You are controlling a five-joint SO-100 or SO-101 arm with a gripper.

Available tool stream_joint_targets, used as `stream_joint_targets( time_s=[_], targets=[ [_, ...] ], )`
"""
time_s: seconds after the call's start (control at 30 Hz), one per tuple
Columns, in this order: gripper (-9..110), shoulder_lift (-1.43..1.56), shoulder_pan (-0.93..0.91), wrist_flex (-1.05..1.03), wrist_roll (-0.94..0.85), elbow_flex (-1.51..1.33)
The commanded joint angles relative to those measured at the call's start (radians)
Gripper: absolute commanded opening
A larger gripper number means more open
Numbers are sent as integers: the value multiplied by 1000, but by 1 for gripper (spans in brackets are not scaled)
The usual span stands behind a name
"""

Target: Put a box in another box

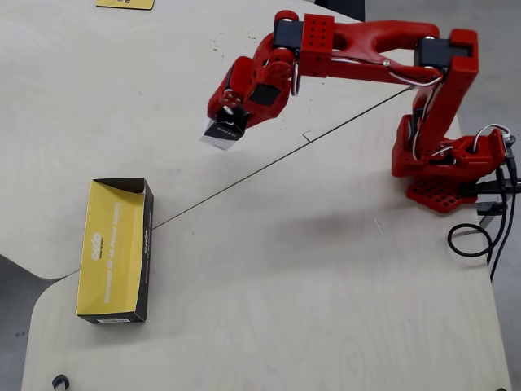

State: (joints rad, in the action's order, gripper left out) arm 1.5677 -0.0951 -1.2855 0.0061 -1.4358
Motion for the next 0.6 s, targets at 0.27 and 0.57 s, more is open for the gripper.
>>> stream_joint_targets(
  time_s=[0.27, 0.57],
  targets=[
    [10, -137, 364, -66, -52, 663],
    [10, -422, 446, 213, -153, 739]
  ],
)
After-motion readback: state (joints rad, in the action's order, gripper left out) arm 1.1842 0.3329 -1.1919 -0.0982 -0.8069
